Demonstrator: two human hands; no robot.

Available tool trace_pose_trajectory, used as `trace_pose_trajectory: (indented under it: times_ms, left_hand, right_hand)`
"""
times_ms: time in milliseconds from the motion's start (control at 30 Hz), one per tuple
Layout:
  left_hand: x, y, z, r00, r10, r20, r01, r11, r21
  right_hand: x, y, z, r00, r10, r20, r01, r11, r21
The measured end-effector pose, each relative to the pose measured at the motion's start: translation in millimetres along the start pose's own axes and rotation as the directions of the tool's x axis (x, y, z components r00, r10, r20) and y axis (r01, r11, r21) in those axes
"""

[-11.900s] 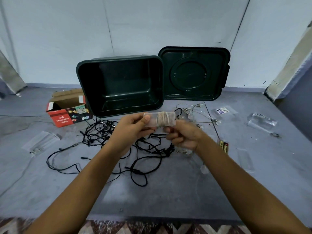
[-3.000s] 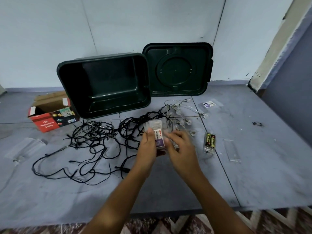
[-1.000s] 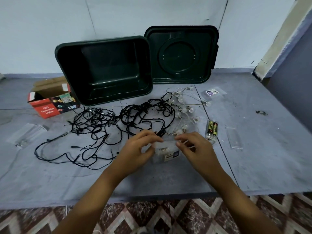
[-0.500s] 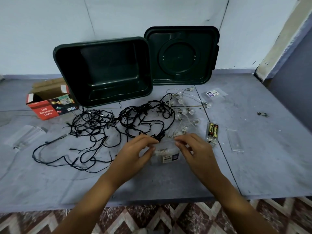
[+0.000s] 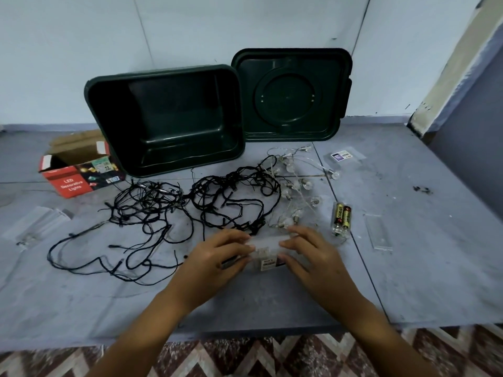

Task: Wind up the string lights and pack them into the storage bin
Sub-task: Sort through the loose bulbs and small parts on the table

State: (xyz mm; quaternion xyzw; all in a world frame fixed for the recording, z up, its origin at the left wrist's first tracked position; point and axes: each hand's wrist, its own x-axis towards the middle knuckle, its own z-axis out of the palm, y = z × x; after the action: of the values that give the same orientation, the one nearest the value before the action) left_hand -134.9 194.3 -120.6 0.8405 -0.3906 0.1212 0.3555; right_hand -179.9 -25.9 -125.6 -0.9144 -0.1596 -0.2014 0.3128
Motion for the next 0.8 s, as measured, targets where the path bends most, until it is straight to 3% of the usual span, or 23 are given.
trace_pose_trajectory:
  times_ms: [200,367,567,700,800]
  left_hand:
    - [17.6,14.7,-28.5,0.998,0.029,-0.059,-0.034,0.996,-0.082]
    - [101.4,28.7,-57.4,0.981,0.104,-0.166,-0.119,0.989,-0.088]
    - [226.0,-4.7,-13.9,0.970,0.040,-0.241,-0.049,0.998,-0.033]
    - [290.0,-33.8,32.3,0.989,-0.082,-0.124,0.077,0.996,-0.041]
    - [320.6,-51.1,64.8,0.996,-0.091,-0.020,0.091,0.996,-0.022]
  right_hand:
    - [17.1,-19.6,-18.8,0.999,-0.007,-0.054,0.013,0.994,0.107]
    - [80.9,-23.7,-82.0,0.981,-0.015,-0.191,0.029,0.997,0.072]
    - [178.8,46.2,-118.1,0.969,0.183,-0.166,-0.201,0.975,-0.095]
    - [215.1,111.8,-118.2,0.946,0.295,-0.135,-0.307,0.948,-0.081]
    - [224.2,155.3,-112.0,0.923,0.361,-0.133,-0.371,0.926,-0.068]
